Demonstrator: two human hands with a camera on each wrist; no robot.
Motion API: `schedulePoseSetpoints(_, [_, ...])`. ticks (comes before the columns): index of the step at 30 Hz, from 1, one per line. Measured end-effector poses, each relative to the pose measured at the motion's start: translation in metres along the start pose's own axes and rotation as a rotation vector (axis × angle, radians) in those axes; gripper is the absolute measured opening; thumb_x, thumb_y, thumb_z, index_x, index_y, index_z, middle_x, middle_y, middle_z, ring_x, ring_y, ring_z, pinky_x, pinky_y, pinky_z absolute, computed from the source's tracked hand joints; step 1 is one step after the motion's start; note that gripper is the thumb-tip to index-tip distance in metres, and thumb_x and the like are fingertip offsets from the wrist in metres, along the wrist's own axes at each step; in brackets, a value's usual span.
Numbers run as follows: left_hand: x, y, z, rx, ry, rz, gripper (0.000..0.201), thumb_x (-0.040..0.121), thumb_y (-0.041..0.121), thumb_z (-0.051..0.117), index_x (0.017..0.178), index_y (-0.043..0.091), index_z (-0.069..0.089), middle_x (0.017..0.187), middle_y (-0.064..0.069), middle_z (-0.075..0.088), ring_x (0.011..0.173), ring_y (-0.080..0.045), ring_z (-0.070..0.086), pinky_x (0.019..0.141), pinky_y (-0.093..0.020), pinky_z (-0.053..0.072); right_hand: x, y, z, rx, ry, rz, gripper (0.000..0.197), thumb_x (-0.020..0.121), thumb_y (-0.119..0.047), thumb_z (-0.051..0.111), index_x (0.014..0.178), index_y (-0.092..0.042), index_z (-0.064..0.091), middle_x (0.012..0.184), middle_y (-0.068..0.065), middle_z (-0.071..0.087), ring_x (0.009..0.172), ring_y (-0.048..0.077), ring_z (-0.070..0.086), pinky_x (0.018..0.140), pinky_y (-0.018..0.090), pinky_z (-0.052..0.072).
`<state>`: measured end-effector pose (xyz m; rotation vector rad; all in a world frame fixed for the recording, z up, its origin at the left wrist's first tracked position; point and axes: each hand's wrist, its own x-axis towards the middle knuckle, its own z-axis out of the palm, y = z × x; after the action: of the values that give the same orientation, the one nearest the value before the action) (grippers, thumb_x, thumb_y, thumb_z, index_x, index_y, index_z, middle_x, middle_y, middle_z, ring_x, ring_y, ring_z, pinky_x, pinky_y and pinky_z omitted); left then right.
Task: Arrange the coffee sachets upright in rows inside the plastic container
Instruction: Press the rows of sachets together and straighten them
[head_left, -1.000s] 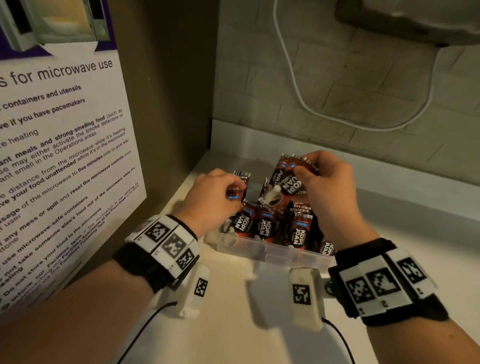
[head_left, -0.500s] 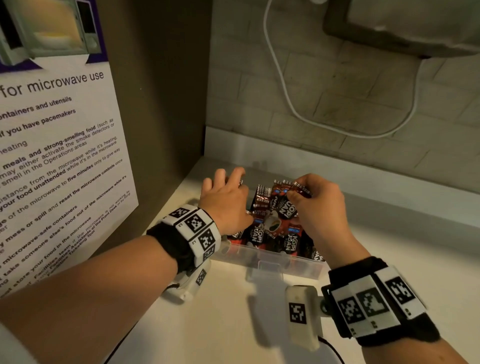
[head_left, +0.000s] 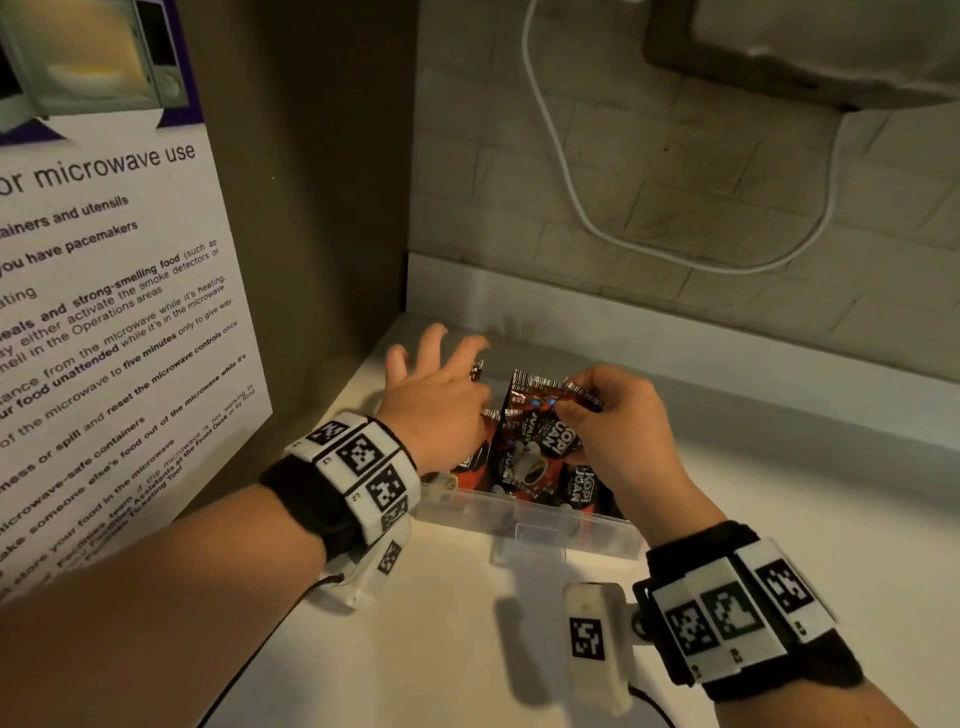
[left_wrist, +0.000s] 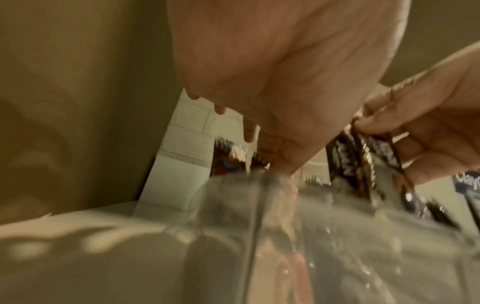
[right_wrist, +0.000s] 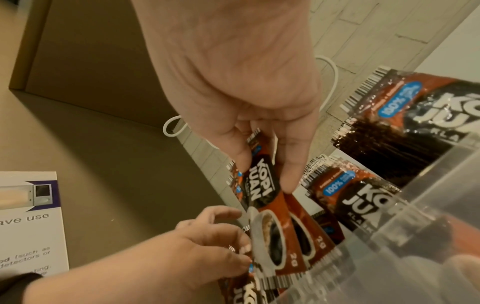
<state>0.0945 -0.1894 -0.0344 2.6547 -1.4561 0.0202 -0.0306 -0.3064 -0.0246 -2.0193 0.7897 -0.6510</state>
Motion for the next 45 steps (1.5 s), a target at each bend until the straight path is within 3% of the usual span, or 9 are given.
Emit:
schedulePoseSetpoints(6, [-0.007, -0.016, -0.008, 0.087, 0.105, -0.023, 0.015, 0.091, 0.027, 0.054, 0.102, 0.032, 0.064, 0.123, 0.011, 0.023, 0.115, -0.023, 0.017, 0.091, -0.042, 0.022, 0.000, 0.001, 0.014, -0.028, -0.080, 0.004, 0.008, 0.087, -0.009, 0.066, 0.087, -0.015, 0.060, 0.086, 0.004, 0.063, 0.083, 0.030, 0.066, 0.071, 0.049, 0.058])
schedulePoseSetpoints(13, [-0.012, -0.024, -0.001, 0.206, 0.101, -0.052, 0.024, 0.092, 0.042, 0.053, 0.109, 0.028, 0.062, 0.121, 0.006, 0.033, 0.116, -0.024, 0.025, 0.093, -0.041, 0.026, -0.009, -0.008, 0.020, -0.104, -0.172, 0.055, 0.014, 0.090, -0.008, 0.062, 0.102, -0.015, 0.058, 0.083, -0.007, 0.054, 0.086, 0.033, 0.066, 0.072, 0.048, 0.058])
schedulePoseSetpoints(18, [-0.012, -0.018, 0.000, 0.172, 0.219, -0.088, 0.047, 0.087, 0.047, 0.060, 0.124, 0.022, 0.045, 0.125, 0.001, 0.041, 0.118, -0.023, 0.032, 0.093, -0.038, 0.029, -0.013, -0.001, 0.025, -0.322, -0.174, -0.067, 0.027, 0.092, -0.011, 0.058, 0.118, -0.007, 0.060, 0.108, 0.008, 0.066, 0.065, 0.011, 0.054, 0.055, 0.016, 0.044])
schedulePoseSetpoints(25, [-0.017, -0.013, -0.004, 0.135, 0.218, -0.134, 0.050, 0.084, 0.045, 0.063, 0.125, 0.022, 0.045, 0.124, 0.001, 0.046, 0.117, -0.022, 0.037, 0.094, -0.036, 0.032, -0.018, -0.005, 0.028, -0.543, -0.231, -0.086, 0.029, 0.084, -0.010, 0.057, 0.113, -0.014, 0.058, 0.096, 0.009, 0.069, 0.080, 0.027, 0.064, 0.064, 0.033, 0.053])
schedulePoseSetpoints(29, [-0.025, 0.007, -0.014, -0.447, 0.228, -0.177, 0.046, 0.091, 0.050, 0.052, 0.126, 0.021, 0.047, 0.121, -0.001, 0.053, 0.114, -0.022, 0.049, 0.097, -0.038, 0.041, -0.019, -0.006, 0.031, -0.654, -0.315, -0.056, 0.036, 0.087, -0.010, 0.052, 0.122, -0.013, 0.045, 0.090, 0.010, 0.063, 0.084, 0.031, 0.060, 0.061, 0.029, 0.040])
schedulePoseSetpoints(32, [-0.029, 0.029, -0.021, -1.061, -0.062, -0.320, 0.049, 0.094, 0.061, 0.036, 0.125, 0.025, 0.049, 0.121, -0.001, 0.053, 0.119, -0.020, 0.049, 0.098, -0.033, 0.037, -0.019, -0.004, 0.035, -0.657, -0.375, -0.003, 0.043, 0.090, -0.008, 0.048, 0.130, -0.013, 0.033, 0.077, 0.004, 0.051, 0.072, 0.026, 0.051, 0.050, 0.028, 0.033])
schedulePoseSetpoints(34, [-0.029, 0.038, -0.021, -1.317, -0.191, -0.395, 0.061, 0.093, 0.066, 0.029, 0.139, 0.028, 0.041, 0.140, -0.005, 0.047, 0.133, -0.022, 0.041, 0.111, -0.037, 0.030, -0.019, -0.003, 0.036, -0.621, -0.409, 0.044, 0.045, 0.092, -0.008, 0.046, 0.133, -0.011, 0.028, 0.085, 0.009, 0.057, 0.073, 0.026, 0.052, 0.046, 0.027, 0.030])
schedulePoseSetpoints(38, [-0.018, 0.045, -0.014, -1.505, -0.282, -0.504, 0.082, 0.090, 0.072, 0.024, 0.155, 0.024, 0.008, 0.162, -0.007, 0.013, 0.148, -0.024, 0.017, 0.120, -0.045, 0.016, -0.016, -0.003, 0.035, -0.546, -0.447, 0.125, 0.050, 0.091, -0.008, 0.049, 0.134, -0.008, 0.023, 0.091, 0.012, 0.056, 0.073, 0.023, 0.052, 0.046, 0.025, 0.030])
schedulePoseSetpoints(45, [-0.002, 0.050, -0.006, -1.622, -0.349, -0.588, 0.086, 0.086, 0.078, 0.023, 0.155, 0.027, 0.012, 0.160, -0.012, 0.018, 0.145, -0.028, 0.025, 0.117, -0.048, 0.024, -0.011, -0.001, 0.040, -0.482, -0.428, 0.182, 0.074, 0.085, 0.000, 0.054, 0.142, -0.010, 0.007, 0.085, 0.009, 0.055, 0.067, 0.020, 0.053, 0.047, 0.024, 0.033])
